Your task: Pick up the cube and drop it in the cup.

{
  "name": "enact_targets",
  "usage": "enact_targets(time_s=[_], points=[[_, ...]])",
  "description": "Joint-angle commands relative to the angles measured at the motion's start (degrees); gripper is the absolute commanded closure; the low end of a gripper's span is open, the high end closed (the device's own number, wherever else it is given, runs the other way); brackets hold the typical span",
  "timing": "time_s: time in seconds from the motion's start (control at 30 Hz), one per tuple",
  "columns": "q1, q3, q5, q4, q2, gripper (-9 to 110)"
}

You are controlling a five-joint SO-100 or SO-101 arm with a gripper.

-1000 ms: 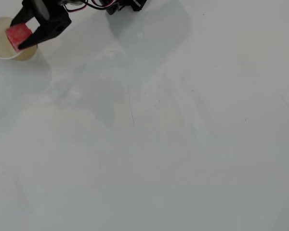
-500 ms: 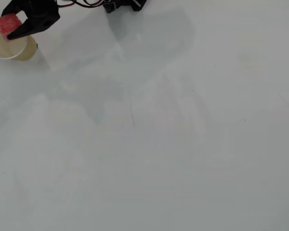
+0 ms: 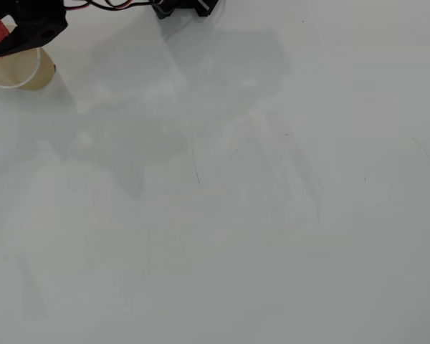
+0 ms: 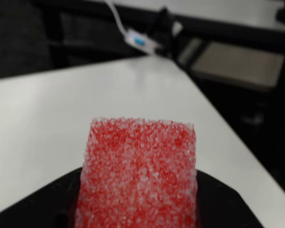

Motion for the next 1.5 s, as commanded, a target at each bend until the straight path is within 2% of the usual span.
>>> enact_targets(time_s=[0.0, 0.2, 0.57, 1.13, 1.47], points=[[1.05, -8.96, -0.35, -1.93, -0.97, 102], [1.93, -8.7, -0.44, -1.49, -4.22, 102], [1.14, -8.26, 0.09, 7.12, -6.15, 102], [1.58, -14.77, 0.09, 1.05, -11.95, 102], [1.41, -14.77, 0.09, 2.9, -13.62, 102]])
